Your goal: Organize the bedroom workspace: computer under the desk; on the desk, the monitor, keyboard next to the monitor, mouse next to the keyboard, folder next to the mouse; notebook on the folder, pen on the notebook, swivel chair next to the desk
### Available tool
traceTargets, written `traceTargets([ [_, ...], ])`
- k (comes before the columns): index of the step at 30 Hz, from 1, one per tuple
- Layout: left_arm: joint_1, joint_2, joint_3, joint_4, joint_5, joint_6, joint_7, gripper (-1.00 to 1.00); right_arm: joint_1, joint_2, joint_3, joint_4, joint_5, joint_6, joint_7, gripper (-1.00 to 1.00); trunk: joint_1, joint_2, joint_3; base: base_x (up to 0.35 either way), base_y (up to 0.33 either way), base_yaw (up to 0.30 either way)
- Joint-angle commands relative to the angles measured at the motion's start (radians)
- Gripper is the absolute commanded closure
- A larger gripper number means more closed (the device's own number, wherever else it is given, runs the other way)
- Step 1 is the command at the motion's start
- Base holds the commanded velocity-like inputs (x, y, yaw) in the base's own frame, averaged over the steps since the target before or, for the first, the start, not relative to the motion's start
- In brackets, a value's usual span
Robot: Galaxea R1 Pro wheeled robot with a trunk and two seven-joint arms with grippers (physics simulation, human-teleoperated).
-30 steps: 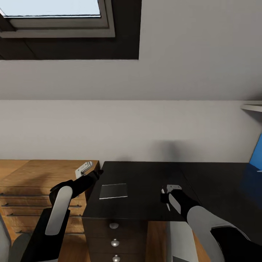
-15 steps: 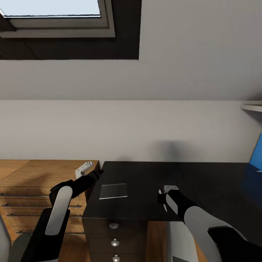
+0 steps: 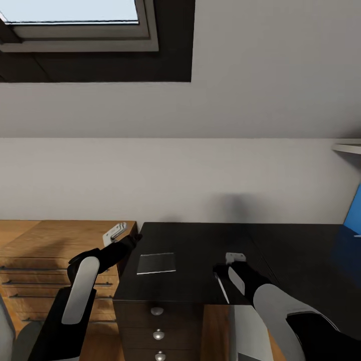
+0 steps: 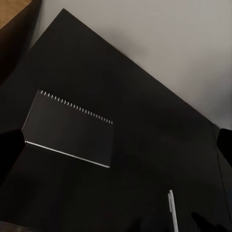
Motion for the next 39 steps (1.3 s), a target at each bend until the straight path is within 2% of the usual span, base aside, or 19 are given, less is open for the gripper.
traceTargets([
  [1,0.006,0.000,0.004,-0.001,0.010,0.000,0.009,-1.00,0.000,-0.001,0.009,-0.004,-0.010,-0.016,-0.006,-1.00,0.000,-0.001,-0.001,0.000,0.000,0.000],
  [3,0.016,0.001,0.008,-0.001,0.010,-0.003,0.008,-1.00,0.001,0.000,0.011,-0.013,-0.010,-0.030,-0.005,-1.00,0.000,-0.001,-0.001,0.000,0.000,0.000],
  [5,0.033,0.006,0.011,-0.001,0.009,-0.007,0.006,-1.00,0.004,-0.002,0.014,-0.064,-0.010,-0.036,-0.005,-1.00,0.000,-0.001,-0.001,0.000,0.000,0.000],
  [9,0.056,0.029,0.011,0.022,0.026,0.011,0.010,-1.00,-0.001,0.012,0.012,-0.086,0.006,-0.025,-0.005,-1.00,0.000,-0.001,-0.001,0.000,0.000,0.000],
  [28,0.064,0.030,0.011,0.042,0.026,0.011,0.010,-1.00,-0.001,0.012,0.012,-0.111,0.006,-0.025,-0.005,-1.00,0.000,-0.001,-0.001,0.000,0.000,0.000],
  [32,0.087,0.038,0.009,0.038,0.006,-0.010,0.003,-1.00,-0.024,0.011,0.025,-0.134,0.012,-0.024,-0.018,-1.00,0.000,-0.001,-0.001,0.000,0.000,0.000],
  [33,0.128,0.039,0.010,0.039,0.005,-0.012,0.002,-1.00,-0.044,0.011,0.027,-0.187,0.012,-0.027,-0.019,-1.00,0.000,-0.001,-0.001,-0.259,0.000,0.000],
  [39,0.128,0.039,0.009,0.038,0.005,-0.013,0.001,-1.00,-0.045,0.011,0.028,-0.187,0.012,-0.016,-0.019,-1.00,0.000,-0.001,-0.001,-0.319,0.000,0.000],
])
